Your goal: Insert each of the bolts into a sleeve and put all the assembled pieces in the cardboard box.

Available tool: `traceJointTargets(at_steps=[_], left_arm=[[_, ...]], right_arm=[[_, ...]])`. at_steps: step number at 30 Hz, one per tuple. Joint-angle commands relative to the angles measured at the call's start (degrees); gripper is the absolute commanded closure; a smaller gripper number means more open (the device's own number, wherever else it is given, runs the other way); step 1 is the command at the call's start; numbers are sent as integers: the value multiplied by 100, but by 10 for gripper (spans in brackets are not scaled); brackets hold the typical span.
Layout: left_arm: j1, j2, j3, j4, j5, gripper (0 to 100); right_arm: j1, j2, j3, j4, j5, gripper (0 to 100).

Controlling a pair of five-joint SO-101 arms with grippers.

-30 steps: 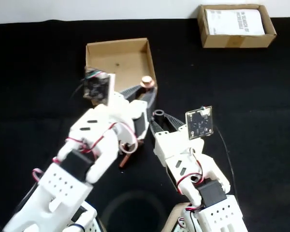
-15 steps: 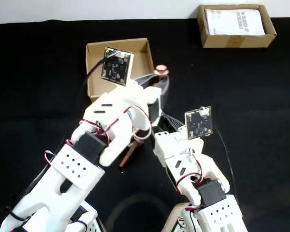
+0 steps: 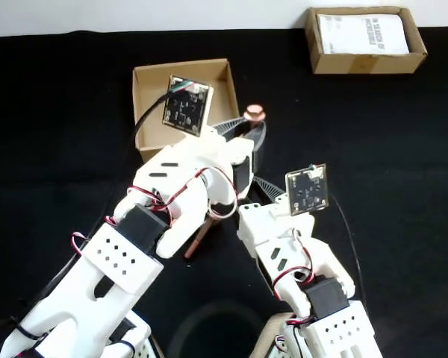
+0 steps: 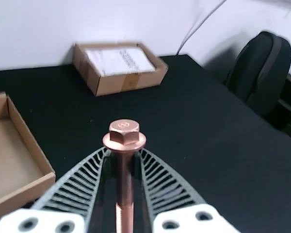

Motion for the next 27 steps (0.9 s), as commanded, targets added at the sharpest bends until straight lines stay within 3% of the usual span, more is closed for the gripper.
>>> traceJointTargets(at_steps=[1, 27], left_arm=[[40, -13, 31, -141, -26, 992], [-31, 418, 101, -466, -18, 992]], right_arm=[[-22, -75, -40, -119, -44, 991], [-13, -75, -48, -119, -44, 991]])
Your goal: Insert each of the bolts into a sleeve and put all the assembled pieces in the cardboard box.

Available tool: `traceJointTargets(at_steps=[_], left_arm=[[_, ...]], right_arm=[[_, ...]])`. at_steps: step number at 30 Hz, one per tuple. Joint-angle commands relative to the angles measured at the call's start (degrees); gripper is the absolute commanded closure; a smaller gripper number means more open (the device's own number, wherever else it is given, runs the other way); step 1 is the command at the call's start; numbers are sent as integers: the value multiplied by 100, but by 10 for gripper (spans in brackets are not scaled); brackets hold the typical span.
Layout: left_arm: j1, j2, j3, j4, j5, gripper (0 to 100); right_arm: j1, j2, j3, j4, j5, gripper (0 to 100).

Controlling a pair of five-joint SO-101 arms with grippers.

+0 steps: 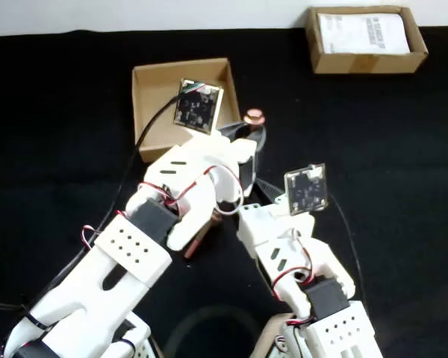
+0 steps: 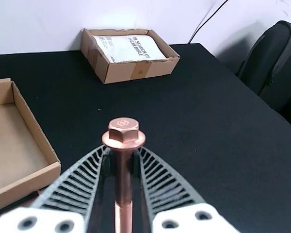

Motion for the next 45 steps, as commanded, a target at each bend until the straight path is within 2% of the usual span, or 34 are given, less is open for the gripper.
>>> traceJointTargets(at_steps=[1, 7, 18, 25, 29, 33, 37, 45], left_arm=[[4, -84, -75, -79, -18, 992], [4, -426, -40, 141, -18, 992], [163, -409, -4, 343, 18, 992], [462, -409, 532, 299, -18, 987], [523, -426, 778, 387, -26, 882], [488, -470, 558, 1433, -26, 767], [444, -655, 136, 2664, 9, 763], [453, -2193, 101, 3815, -18, 763]], right_arm=[[-4, -84, -48, -119, -44, 991], [365, -84, -40, -119, -44, 991], [365, -84, -48, -119, -44, 991], [365, -84, -84, -119, -44, 991], [365, -84, -92, -119, -44, 991], [391, -75, -92, -101, -44, 991], [400, -48, -84, -92, -44, 991], [620, -40, -92, -92, -44, 991]])
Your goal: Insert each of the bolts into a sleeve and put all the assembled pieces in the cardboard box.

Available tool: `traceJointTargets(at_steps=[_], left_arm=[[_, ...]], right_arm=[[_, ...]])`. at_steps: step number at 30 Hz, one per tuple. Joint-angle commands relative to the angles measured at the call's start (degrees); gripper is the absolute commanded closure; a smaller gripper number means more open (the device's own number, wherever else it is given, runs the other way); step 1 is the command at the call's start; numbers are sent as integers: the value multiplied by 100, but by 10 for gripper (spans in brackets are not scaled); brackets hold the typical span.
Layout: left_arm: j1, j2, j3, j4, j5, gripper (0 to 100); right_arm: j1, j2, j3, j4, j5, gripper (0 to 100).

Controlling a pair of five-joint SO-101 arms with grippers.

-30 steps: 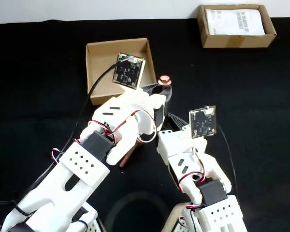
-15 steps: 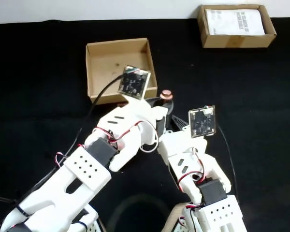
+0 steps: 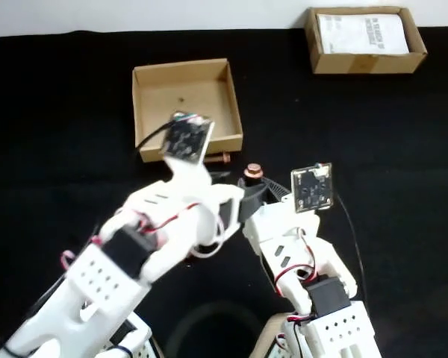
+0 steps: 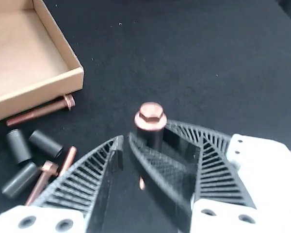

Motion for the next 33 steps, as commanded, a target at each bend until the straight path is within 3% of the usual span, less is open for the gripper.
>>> traceJointTargets(at_steps=[1, 3, 5, 10, 17, 22, 29, 33], left_arm=[[40, -875, -145, 527, -35, 768], [-4, -1314, -136, 862, -53, 793], [-312, -1675, -4, 1099, -141, 832], [-1455, -2484, 927, 659, -299, 929], [-2721, -3705, 2167, -607, -369, 991], [-3565, -4611, 3363, -1380, -369, 991], [-4998, -5077, 4716, -2391, -334, 991], [-5376, -5068, 5165, -2558, -334, 991]], right_arm=[[356, -31, -127, -92, -53, 991], [602, -4, -347, 40, -220, 991], [848, 277, -919, 435, -879, 991], [971, 2000, -3160, 1543, -1574, 991], [690, 4558, -6211, 2369, -1116, 991], [409, 6290, -7890, 2352, -193, 991], [215, 8884, -10466, 2360, 2207, 991], [-119, 10123, -11802, 2360, 3701, 991]])
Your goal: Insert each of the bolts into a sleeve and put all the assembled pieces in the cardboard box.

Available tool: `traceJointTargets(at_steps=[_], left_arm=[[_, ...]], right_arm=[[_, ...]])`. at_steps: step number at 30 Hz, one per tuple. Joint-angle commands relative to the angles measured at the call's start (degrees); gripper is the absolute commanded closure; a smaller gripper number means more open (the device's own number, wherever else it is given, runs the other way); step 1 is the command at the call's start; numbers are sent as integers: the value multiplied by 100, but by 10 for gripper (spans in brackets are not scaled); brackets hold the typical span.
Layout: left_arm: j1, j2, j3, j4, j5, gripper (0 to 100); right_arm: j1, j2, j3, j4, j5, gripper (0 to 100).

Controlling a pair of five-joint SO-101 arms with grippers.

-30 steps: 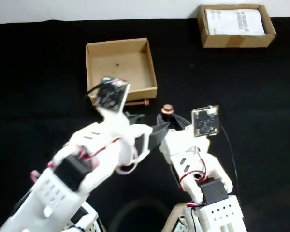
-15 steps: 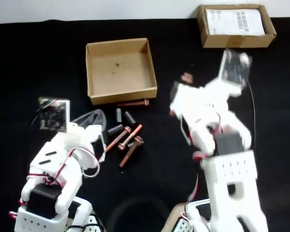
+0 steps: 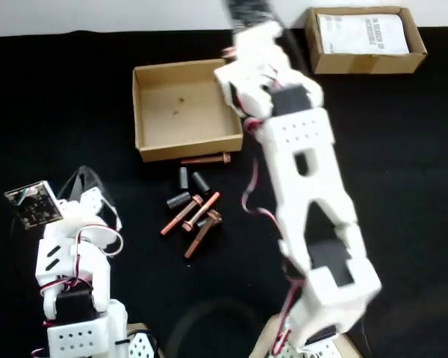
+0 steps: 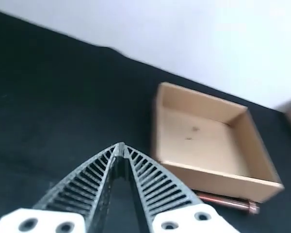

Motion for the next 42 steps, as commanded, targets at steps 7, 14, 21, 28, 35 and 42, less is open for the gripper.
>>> traceJointTargets(at_steps=[7, 14, 21, 28, 35, 42], left_arm=[[-497, -57, 330, 290, 9, 991], [-488, -57, 330, 1275, 9, 991], [-479, -57, 330, 1275, 0, 988], [-479, -66, 330, 1284, -26, 987], [-479, -66, 330, 1284, -26, 987], [-479, -57, 330, 1284, -26, 987]], right_arm=[[-743, 2475, -3169, -13, 3138, 991], [-725, 4251, -4796, -13, 4123, 991], [-725, 5771, -6062, -4, 4141, 991], [-769, 6589, -7160, 1288, 4141, 986], [-866, 6000, -7196, 2387, 3622, 796], [-980, 4919, -7196, 2431, 2514, 814]])
